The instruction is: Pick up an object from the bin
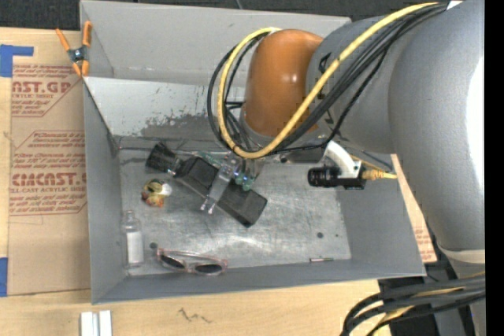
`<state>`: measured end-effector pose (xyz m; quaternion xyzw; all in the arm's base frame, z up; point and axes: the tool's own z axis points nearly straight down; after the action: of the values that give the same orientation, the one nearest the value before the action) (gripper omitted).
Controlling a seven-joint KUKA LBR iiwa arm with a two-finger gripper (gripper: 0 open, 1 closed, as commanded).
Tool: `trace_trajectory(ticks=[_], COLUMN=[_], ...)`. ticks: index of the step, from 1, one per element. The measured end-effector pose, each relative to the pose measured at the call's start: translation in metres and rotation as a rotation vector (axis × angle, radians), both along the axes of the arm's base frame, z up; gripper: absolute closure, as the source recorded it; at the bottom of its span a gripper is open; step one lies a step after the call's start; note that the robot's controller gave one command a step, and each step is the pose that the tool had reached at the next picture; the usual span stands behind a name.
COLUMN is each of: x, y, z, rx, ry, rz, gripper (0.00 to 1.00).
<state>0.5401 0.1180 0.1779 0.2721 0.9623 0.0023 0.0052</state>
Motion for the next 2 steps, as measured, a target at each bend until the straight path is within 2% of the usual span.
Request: trace_trajectory(ticks=[1, 2], x=[-0.021, 0.001], y=[-0.006, -0.010], z=[0.007, -0.012], rx=[-0.007, -0.001], ry=[0.031, 0.002], rz=[0.010, 0.110], gripper=[1.00, 1.00])
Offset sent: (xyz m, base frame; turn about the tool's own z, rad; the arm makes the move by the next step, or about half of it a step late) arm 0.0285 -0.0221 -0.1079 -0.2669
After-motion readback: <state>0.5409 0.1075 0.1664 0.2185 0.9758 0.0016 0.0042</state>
